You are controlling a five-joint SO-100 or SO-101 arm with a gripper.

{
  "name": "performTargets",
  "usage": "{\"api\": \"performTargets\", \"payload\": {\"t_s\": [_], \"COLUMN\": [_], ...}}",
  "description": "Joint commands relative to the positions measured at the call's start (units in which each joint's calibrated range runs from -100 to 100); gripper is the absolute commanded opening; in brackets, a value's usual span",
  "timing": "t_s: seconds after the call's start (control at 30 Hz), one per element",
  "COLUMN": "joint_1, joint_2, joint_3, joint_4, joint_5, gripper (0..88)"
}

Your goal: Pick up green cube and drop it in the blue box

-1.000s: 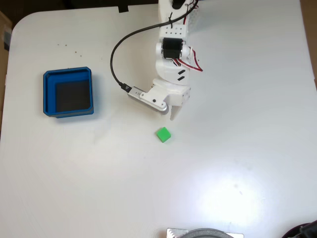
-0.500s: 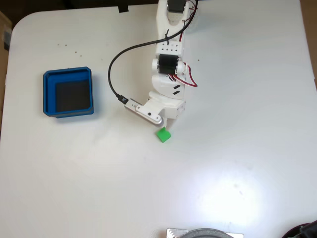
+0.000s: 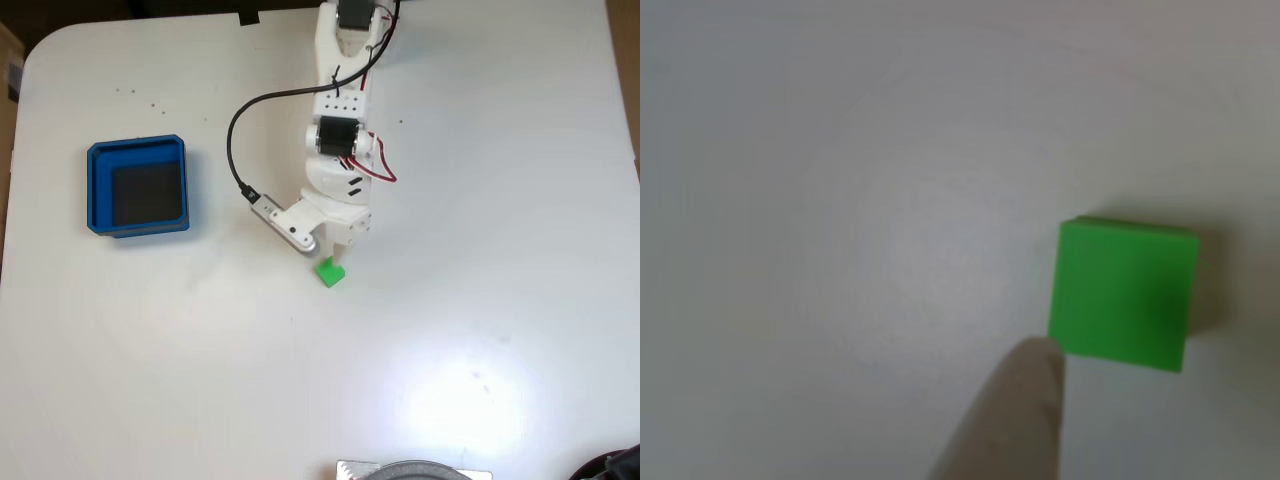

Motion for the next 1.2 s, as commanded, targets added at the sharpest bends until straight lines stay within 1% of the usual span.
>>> {"api": "performTargets", "payload": {"t_s": [0.0,0.2,0.47,0.7,0.97,1.17], "joint_1": [0.32,0.09,-0.14,-0.06,-0.67,-1.67], "joint_2": [-0.64,-0.48,0.11,6.88,7.30,8.89], "joint_3": [-3.99,-4.08,-4.80,-12.34,-12.34,-12.52], "joint_4": [-0.43,-0.51,-0.51,-0.43,-0.43,-0.51], "joint_5": [-0.15,-0.20,-0.20,-0.20,-0.20,0.15], "gripper": [29.5,33.3,34.0,34.1,40.0,40.2]}}
